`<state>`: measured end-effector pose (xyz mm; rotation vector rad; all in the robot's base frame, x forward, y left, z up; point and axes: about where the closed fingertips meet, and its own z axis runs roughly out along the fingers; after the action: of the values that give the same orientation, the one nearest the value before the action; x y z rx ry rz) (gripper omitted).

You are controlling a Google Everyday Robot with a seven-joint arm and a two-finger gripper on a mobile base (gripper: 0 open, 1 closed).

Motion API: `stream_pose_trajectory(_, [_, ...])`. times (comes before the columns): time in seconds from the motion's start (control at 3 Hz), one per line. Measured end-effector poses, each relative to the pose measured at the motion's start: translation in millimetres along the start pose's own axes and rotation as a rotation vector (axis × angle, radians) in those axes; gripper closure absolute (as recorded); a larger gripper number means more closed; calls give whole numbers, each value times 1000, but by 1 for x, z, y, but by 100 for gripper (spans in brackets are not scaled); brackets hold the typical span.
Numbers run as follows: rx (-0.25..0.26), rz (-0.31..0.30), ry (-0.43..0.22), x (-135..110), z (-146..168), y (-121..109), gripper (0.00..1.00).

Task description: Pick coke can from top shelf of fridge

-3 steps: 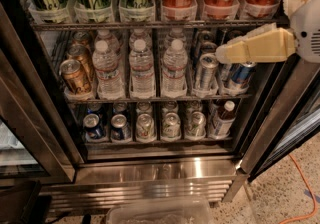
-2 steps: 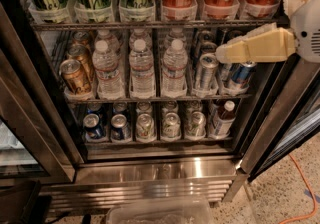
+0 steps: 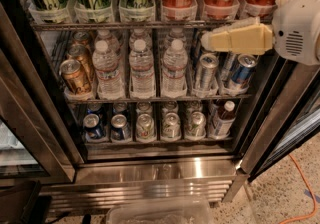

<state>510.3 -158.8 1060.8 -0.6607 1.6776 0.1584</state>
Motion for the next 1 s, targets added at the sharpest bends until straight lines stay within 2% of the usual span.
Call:
stream_pose_trajectory(0.33, [65,-24,-76,-13,11,-5,0])
stream_pose_trajectory(0.67, [126,-36,-123,-22,22,-11,0])
stream_pose_trajectory(1.0, [169,-22,-134,-18,31,-15,0])
